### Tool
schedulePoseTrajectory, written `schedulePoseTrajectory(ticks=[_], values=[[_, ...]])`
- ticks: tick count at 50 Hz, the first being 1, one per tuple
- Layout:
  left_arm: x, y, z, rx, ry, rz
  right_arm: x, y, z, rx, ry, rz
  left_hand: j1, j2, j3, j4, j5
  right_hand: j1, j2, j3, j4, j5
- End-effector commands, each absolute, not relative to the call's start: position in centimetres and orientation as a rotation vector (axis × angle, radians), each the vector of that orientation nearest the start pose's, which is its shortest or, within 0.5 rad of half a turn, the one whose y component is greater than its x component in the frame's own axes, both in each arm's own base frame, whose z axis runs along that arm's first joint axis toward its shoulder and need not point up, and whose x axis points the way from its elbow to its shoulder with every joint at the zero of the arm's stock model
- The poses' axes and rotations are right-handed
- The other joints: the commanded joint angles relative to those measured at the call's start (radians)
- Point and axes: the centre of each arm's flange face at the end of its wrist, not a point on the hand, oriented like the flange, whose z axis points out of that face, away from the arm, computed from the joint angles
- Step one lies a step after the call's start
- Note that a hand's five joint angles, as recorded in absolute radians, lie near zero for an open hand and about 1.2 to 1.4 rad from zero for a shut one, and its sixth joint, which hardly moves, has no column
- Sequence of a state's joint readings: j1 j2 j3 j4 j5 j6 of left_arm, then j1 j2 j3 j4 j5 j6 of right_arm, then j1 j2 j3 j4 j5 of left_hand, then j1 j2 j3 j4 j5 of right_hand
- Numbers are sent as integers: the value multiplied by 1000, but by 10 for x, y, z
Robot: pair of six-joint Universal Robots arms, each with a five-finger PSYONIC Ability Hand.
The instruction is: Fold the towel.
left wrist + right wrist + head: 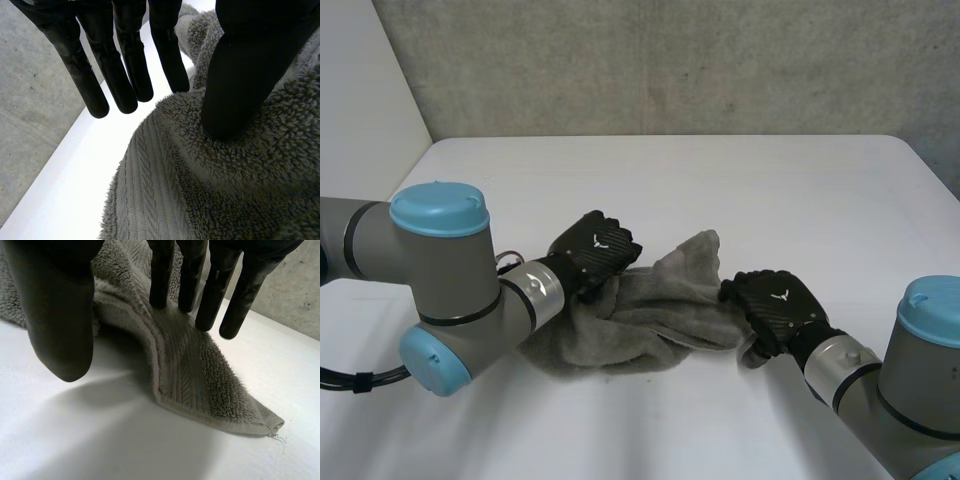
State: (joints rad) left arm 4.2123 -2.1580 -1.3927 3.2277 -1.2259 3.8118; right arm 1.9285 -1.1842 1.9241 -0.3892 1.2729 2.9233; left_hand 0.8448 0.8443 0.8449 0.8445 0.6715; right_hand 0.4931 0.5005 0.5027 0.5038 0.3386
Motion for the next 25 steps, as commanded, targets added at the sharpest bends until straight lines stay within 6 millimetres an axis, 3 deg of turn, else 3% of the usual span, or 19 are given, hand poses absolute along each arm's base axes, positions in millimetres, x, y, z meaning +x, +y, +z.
schedulePoseTrajectory(ticks=[1,4,13,15,20,25], values=[[-327,-263,151,1776,2026,-1918,255,-234,120,-883,2141,-1627,-34,-34,-35,-34,-36,143,136,134,133,123],[-326,-266,148,1788,2008,-1903,255,-234,120,-882,2141,-1630,-176,-175,-176,-175,-177,170,163,161,160,150],[-326,-267,144,1810,1971,-1880,256,-235,120,-882,2133,-1641,-147,-146,-147,-147,-148,264,257,255,253,244],[-325,-267,143,1812,1969,-1875,256,-236,120,-881,2129,-1646,-120,-120,-121,-120,-122,288,280,278,277,268],[-321,-272,142,1797,1965,-1861,257,-238,117,-882,2130,-1646,193,193,193,193,192,355,348,345,344,335],[-314,-281,143,1739,1948,-1830,258,-238,113,-887,2135,-1632,223,224,223,223,222,341,333,331,330,321]])
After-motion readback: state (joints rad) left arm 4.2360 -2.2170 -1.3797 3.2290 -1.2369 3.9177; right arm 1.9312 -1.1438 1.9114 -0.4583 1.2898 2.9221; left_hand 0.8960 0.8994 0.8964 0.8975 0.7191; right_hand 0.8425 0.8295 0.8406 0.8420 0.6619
